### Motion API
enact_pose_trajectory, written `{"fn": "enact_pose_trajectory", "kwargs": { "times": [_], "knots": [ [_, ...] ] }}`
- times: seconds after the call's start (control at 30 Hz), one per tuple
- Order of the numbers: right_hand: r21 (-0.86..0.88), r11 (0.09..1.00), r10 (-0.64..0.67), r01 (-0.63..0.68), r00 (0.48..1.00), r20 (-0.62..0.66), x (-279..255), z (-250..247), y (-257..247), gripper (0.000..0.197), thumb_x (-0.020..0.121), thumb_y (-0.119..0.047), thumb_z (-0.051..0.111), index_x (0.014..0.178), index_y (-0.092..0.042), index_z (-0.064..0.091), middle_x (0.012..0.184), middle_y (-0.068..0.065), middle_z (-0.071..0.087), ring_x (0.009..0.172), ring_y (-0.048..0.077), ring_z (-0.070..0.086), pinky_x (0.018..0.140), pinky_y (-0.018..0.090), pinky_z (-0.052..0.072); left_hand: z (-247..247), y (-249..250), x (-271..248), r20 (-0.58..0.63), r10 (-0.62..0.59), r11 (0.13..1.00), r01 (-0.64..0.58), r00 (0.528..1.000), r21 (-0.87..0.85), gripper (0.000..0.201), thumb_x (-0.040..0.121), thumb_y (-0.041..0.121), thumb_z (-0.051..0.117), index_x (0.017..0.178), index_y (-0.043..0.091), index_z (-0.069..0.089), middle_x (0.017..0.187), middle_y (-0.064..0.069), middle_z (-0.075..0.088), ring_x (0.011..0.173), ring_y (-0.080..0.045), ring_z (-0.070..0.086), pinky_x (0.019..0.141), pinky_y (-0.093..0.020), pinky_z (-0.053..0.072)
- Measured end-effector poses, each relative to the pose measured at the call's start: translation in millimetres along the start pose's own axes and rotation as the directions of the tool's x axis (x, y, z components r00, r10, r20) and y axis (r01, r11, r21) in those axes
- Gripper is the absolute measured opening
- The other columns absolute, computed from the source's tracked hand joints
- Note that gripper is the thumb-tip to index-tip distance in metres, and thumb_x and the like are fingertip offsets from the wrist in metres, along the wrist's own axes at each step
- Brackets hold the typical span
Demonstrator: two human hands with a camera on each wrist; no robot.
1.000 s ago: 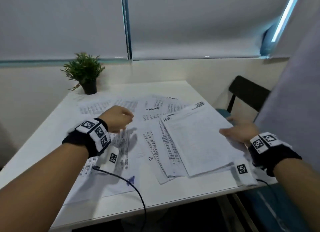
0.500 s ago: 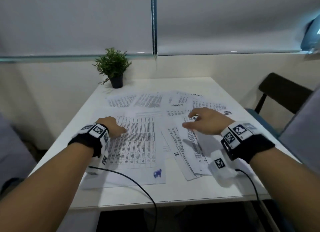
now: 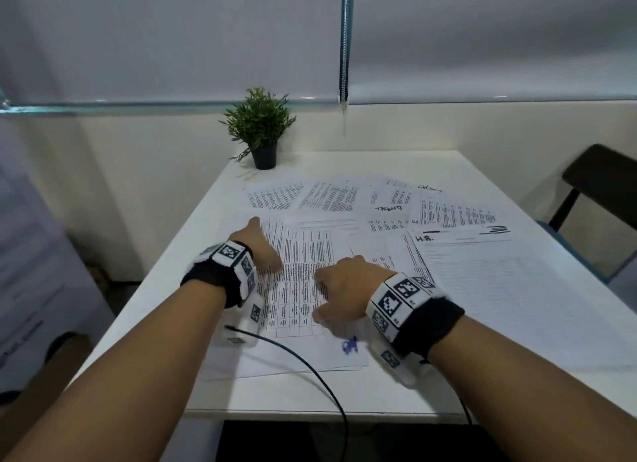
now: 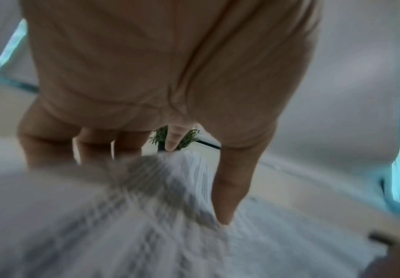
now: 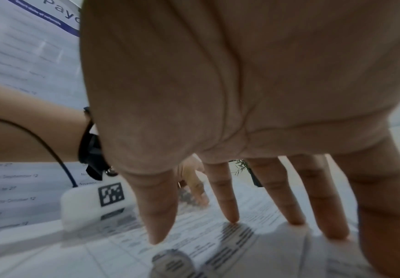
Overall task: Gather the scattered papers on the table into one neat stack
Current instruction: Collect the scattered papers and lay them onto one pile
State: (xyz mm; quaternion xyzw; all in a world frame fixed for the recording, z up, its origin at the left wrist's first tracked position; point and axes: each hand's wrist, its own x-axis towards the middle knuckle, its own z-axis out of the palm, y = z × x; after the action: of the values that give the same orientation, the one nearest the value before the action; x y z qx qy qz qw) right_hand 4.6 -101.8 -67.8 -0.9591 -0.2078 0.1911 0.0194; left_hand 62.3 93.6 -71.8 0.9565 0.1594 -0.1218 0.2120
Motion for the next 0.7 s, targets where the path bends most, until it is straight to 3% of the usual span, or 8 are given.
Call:
{"fn": "enact_pose_trajectory", "kwargs": {
  "times": [0.13, 0.2, 0.23, 0.3, 0.37, 0.53, 0.6, 0.7],
  "knots": [
    [0.043, 0.999, -0.025, 0.024, 0.999, 0.026, -0.5, -4.6, 3.9, 0.048, 0.086, -0.055, 0.066, 0.122, -0.025, 0.059, 0.115, 0.004, 0.063, 0.104, 0.026, 0.058, 0.086, 0.041, 0.055, -4.2, 7.7, 0.4, -0.003, 0.007, 0.989, -0.007, 1.000, -0.150, 0.115, 0.073, 0.022, 0.087, 0.160, 0.013, 0.012, 0.151, -0.014, 0.046, 0.131, -0.035, 0.052, 0.102, -0.039, 0.048],
    [0.117, 0.992, -0.041, 0.039, 0.999, 0.010, -2.1, -10.0, 7.7, 0.055, 0.086, -0.056, 0.067, 0.133, -0.029, 0.057, 0.128, 0.004, 0.063, 0.113, 0.026, 0.061, 0.091, 0.040, 0.054, -5.2, 11.3, 0.2, 0.009, -0.005, 0.984, 0.006, 1.000, -0.176, 0.095, 0.072, 0.023, 0.086, 0.151, 0.005, 0.037, 0.136, -0.014, 0.059, 0.117, -0.034, 0.062, 0.097, -0.041, 0.054],
    [0.153, 0.987, -0.053, 0.052, 0.999, 0.001, -3.4, -13.3, 9.8, 0.060, 0.087, -0.057, 0.067, 0.139, -0.031, 0.054, 0.136, 0.003, 0.061, 0.120, 0.025, 0.059, 0.097, 0.041, 0.052, -5.6, 12.9, -0.1, 0.015, -0.007, 0.984, 0.010, 1.000, -0.180, 0.078, 0.070, 0.024, 0.086, 0.137, 0.001, 0.054, 0.122, -0.014, 0.067, 0.105, -0.032, 0.067, 0.091, -0.041, 0.057],
    [0.225, 0.971, -0.075, 0.076, 0.997, -0.015, -7.1, -18.1, 14.7, 0.064, 0.088, -0.059, 0.066, 0.146, -0.035, 0.049, 0.147, 0.001, 0.055, 0.130, 0.023, 0.054, 0.105, 0.039, 0.045, -5.0, 19.4, -3.6, 0.036, -0.001, 0.987, 0.007, 0.999, -0.159, 0.054, 0.068, 0.026, 0.085, 0.113, 0.001, 0.069, 0.100, -0.012, 0.072, 0.086, -0.028, 0.069, 0.076, -0.034, 0.059],
    [0.293, 0.951, -0.091, 0.097, 0.995, -0.033, -10.9, -20.6, 19.8, 0.065, 0.089, -0.059, 0.065, 0.147, -0.037, 0.048, 0.151, 0.001, 0.052, 0.133, 0.022, 0.052, 0.106, 0.036, 0.041, -1.1, 28.7, -5.4, 0.037, 0.022, 0.992, -0.017, 0.999, -0.125, 0.045, 0.070, 0.020, 0.082, 0.108, 0.001, 0.069, 0.095, -0.011, 0.072, 0.078, -0.026, 0.065, 0.069, -0.033, 0.055],
    [0.395, 0.915, -0.056, 0.081, 0.996, -0.074, -16.0, -14.3, 30.8, 0.061, 0.088, -0.058, 0.068, 0.143, -0.036, 0.052, 0.147, 0.001, 0.054, 0.127, 0.021, 0.056, 0.105, 0.036, 0.042, 0.6, 46.1, -5.3, 0.027, 0.050, 0.995, -0.048, 0.998, -0.083, 0.056, 0.068, 0.022, 0.081, 0.117, 0.007, 0.059, 0.107, -0.010, 0.067, 0.094, -0.028, 0.066, 0.085, -0.037, 0.057],
    [0.414, 0.907, -0.050, 0.077, 0.996, -0.075, -16.5, -11.9, 33.8, 0.060, 0.085, -0.060, 0.069, 0.140, -0.038, 0.054, 0.144, 0.002, 0.057, 0.124, 0.021, 0.058, 0.106, 0.039, 0.044, -2.5, 44.1, -4.8, 0.020, 0.043, 0.992, -0.040, 0.999, -0.116, 0.063, 0.064, 0.022, 0.081, 0.121, 0.007, 0.060, 0.107, -0.010, 0.067, 0.092, -0.026, 0.065, 0.082, -0.037, 0.058],
    [0.445, 0.891, -0.035, 0.088, 0.991, -0.126, -17.2, -9.3, 38.0, 0.058, 0.086, -0.056, 0.072, 0.137, -0.033, 0.057, 0.143, 0.004, 0.056, 0.121, 0.022, 0.059, 0.104, 0.038, 0.046, -13.1, 39.0, -9.6, -0.004, 0.068, 0.968, -0.067, 0.998, -0.242, 0.065, 0.065, 0.007, 0.075, 0.127, 0.003, 0.055, 0.112, -0.018, 0.068, 0.086, -0.028, 0.067, 0.072, -0.034, 0.058]
  ]
}}
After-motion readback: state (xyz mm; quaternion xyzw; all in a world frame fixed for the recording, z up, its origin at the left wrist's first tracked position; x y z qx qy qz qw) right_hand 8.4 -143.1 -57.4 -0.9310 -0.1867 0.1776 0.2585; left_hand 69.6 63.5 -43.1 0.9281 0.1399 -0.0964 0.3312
